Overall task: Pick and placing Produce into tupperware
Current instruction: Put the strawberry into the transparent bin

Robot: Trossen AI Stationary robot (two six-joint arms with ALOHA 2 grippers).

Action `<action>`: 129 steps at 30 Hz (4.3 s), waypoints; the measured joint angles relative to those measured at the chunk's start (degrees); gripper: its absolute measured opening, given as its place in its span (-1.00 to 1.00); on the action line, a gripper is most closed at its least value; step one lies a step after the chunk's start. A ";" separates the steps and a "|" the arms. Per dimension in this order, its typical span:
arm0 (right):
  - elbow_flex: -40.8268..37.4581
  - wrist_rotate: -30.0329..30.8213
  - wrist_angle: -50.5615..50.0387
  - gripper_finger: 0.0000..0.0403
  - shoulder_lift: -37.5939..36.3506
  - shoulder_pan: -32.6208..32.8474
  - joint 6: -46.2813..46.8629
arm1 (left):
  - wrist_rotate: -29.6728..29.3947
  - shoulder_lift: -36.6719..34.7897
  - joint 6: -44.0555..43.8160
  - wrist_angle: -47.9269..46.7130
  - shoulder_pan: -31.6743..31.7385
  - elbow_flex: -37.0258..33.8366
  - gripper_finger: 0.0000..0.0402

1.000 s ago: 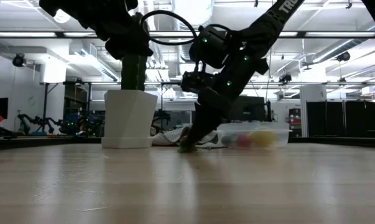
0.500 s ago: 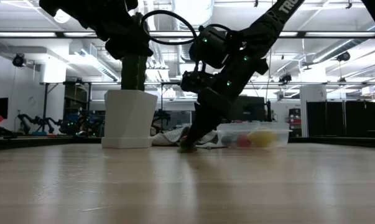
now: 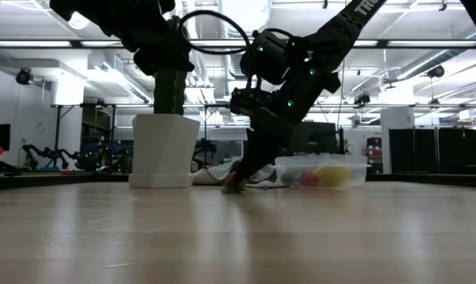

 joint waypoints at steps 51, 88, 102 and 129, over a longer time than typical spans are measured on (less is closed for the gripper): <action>0.00 1.08 7.12 0.03 0.20 -0.13 -4.53 | 0.00 0.00 -0.01 -3.21 0.00 0.00 0.10; -37.17 1.52 18.35 0.03 -64.13 7.41 -3.00 | -25.03 15.80 1.26 5.81 -0.28 1.58 0.10; -37.58 1.53 18.25 0.03 -63.39 7.41 -3.00 | -34.03 30.83 0.50 -16.02 -0.87 15.74 0.10; -37.58 1.53 14.83 0.03 -61.94 7.41 -1.50 | -25.47 34.05 17.22 -21.32 0.64 18.72 0.10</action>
